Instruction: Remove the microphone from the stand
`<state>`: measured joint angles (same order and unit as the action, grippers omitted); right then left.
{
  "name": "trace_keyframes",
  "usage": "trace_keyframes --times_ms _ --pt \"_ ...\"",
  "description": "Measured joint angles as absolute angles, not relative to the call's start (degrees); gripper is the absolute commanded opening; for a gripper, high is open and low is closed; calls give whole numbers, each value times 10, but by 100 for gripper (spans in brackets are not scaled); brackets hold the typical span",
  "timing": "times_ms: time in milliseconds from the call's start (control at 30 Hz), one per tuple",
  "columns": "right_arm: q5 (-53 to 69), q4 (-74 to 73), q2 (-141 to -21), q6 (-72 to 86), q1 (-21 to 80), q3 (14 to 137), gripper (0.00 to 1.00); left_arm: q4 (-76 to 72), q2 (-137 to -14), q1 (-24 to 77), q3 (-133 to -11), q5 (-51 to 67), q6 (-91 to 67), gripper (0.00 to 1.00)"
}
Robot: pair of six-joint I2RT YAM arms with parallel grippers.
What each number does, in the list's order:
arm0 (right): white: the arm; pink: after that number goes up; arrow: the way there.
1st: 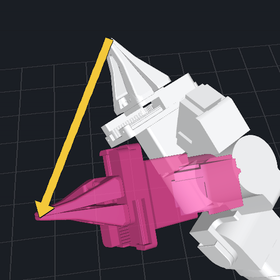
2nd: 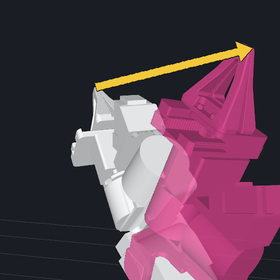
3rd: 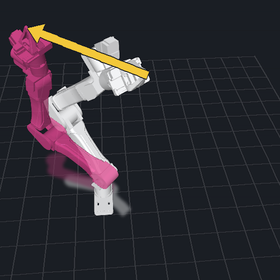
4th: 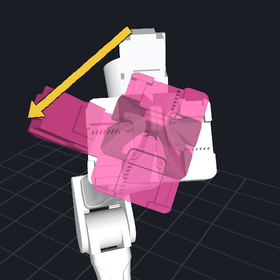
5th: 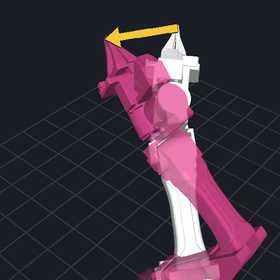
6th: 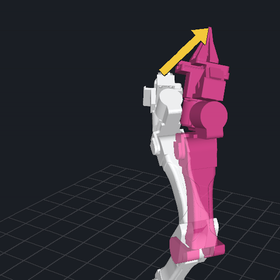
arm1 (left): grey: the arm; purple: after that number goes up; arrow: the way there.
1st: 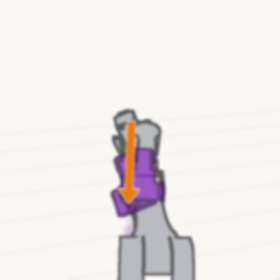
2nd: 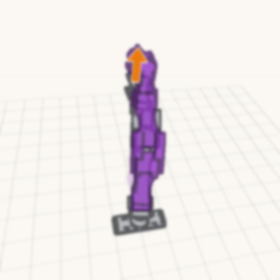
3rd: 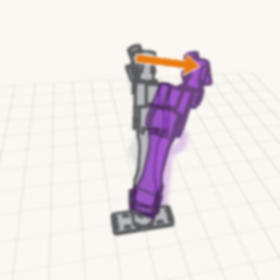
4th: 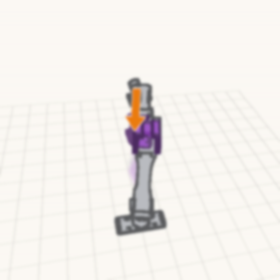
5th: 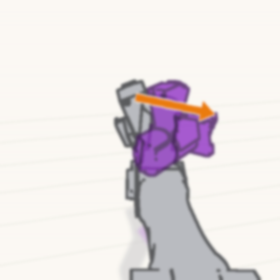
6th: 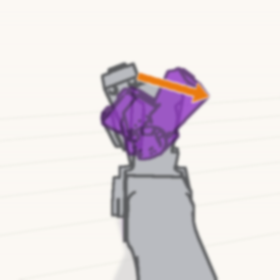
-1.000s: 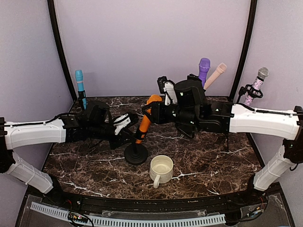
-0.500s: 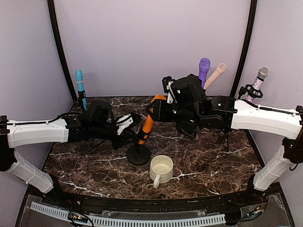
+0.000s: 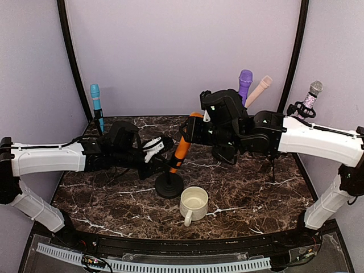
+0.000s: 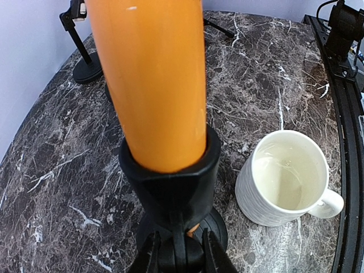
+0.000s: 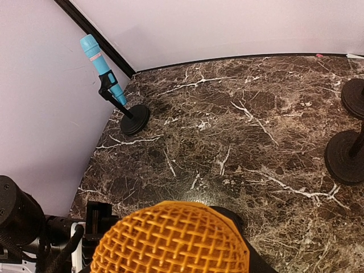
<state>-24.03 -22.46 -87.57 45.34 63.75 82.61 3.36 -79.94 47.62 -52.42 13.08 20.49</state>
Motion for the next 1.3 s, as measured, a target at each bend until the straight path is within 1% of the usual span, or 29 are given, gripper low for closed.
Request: trace_keyframes --times_ms 300,600,1100,1300 --pt "-229 -209 -875 436 633 821 19 32 -799 478 -525 124 205 0" --pt "-147 -154 -848 365 609 775 19 33 -799 478 -525 115 206 0" --pt "-47 -151 -818 251 597 759 19 35 -799 482 -528 126 215 0" --pt "-54 -152 -818 250 596 759 19 36 -799 483 -528 126 216 0"
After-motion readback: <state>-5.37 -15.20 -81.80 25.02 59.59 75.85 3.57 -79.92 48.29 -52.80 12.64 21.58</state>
